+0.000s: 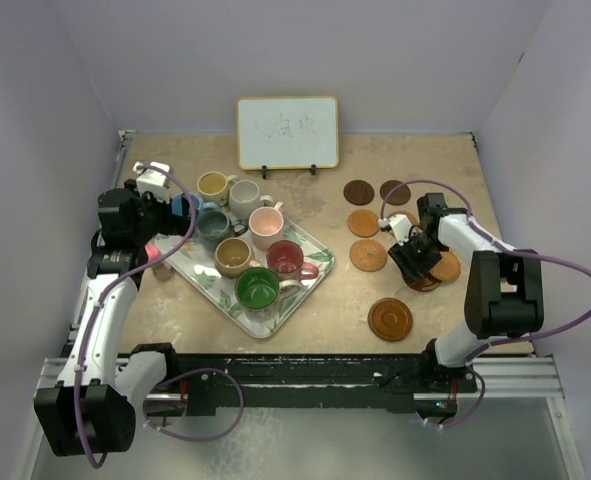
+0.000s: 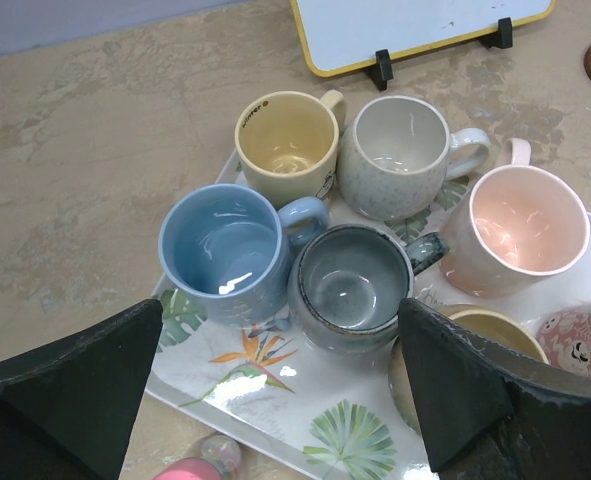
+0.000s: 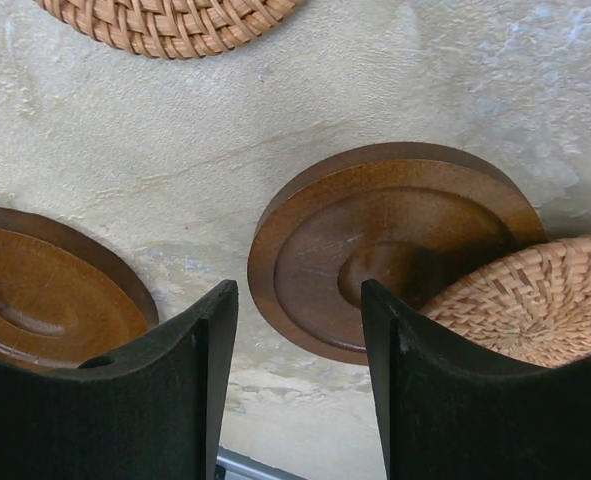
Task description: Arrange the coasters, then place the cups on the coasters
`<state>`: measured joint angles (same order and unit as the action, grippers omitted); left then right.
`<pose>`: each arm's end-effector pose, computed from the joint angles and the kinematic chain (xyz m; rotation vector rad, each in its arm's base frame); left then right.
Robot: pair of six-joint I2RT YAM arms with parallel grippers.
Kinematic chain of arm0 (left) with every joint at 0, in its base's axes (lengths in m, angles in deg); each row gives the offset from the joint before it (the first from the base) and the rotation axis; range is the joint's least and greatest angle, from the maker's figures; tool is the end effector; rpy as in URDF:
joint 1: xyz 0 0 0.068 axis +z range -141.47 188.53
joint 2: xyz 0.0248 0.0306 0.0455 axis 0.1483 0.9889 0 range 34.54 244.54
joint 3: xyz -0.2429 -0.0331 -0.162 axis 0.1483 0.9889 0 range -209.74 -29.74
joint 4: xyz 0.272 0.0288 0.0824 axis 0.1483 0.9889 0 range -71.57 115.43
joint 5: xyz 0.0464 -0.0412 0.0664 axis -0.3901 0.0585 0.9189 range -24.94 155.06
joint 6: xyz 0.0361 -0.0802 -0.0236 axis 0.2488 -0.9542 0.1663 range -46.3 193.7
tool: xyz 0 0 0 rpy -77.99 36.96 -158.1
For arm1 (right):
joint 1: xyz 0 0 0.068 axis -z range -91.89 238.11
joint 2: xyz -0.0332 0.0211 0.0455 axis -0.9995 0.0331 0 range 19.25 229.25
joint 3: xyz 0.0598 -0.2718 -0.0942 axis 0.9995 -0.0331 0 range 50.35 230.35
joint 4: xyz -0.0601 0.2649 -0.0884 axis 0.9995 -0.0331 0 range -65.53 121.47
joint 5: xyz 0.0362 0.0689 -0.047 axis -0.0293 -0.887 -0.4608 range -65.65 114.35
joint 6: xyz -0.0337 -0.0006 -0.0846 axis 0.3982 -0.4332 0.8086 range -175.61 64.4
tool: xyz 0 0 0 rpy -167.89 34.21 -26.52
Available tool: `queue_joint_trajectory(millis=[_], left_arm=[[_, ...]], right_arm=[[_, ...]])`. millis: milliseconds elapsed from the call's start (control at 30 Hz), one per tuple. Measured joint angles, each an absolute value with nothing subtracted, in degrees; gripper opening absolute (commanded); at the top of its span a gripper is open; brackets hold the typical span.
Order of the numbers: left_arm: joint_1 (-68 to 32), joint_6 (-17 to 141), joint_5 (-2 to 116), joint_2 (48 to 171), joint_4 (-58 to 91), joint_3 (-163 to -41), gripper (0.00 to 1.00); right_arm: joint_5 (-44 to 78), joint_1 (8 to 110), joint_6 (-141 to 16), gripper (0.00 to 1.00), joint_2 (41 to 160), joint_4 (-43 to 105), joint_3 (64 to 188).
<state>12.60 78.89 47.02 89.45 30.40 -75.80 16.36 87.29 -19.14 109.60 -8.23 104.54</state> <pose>0.2752 -0.0056 0.3110 0.2276 1.9069 -0.1957 0.3133 0.0159 0.1379 -0.9387 2.7051 0.0816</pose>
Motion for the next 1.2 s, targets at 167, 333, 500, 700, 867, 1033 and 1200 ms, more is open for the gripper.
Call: queue_joint_trajectory(millis=[167,333,500,700,867,1033,1200], left_arm=[[12.5,79.0,47.0,89.8,30.4,-75.8,0.98],[12.1,79.1,47.0,90.2,30.4,-75.8,0.97],[11.5,79.1,47.0,90.2,30.4,-75.8,0.97],[11.0,79.1,47.0,90.2,30.4,-75.8,0.97],[10.9,79.1,47.0,90.2,30.4,-75.8,0.98],[10.6,79.1,47.1,90.2,30.4,-75.8,0.97],[10.6,79.1,47.1,90.2,30.4,-75.8,0.97]], right_arm=[[16.3,87.3,-18.0,0.53,111.6,-8.3,104.3],[17.1,87.2,-15.4,0.51,110.8,-8.7,103.2],[17.3,87.2,-12.8,0.5,109.0,-10.8,101.2],[17.2,87.2,-10.2,0.49,106.9,-15.0,98.6],[17.1,87.2,-9.0,0.49,105.5,-18.6,96.6],[15.7,87.2,-8.2,0.52,105.4,-21.5,96.6],[12.7,86.5,-8.4,0.56,103.6,-24.1,99.7]])
